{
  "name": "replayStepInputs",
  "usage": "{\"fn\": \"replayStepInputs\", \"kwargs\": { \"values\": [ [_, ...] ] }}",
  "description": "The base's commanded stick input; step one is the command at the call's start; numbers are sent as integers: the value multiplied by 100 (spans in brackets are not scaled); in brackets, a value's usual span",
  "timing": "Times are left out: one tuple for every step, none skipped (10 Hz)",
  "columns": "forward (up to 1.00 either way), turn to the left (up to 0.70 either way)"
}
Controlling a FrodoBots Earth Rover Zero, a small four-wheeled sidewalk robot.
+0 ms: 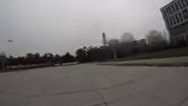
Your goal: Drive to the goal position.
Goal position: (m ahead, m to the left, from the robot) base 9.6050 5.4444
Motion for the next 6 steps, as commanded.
{"fn": "replayStepInputs", "kwargs": {
  "values": [
    [70,-1],
    [70,-1],
    [70,-1],
    [70,-1],
    [70,-1],
    [70,-1]
  ]
}}
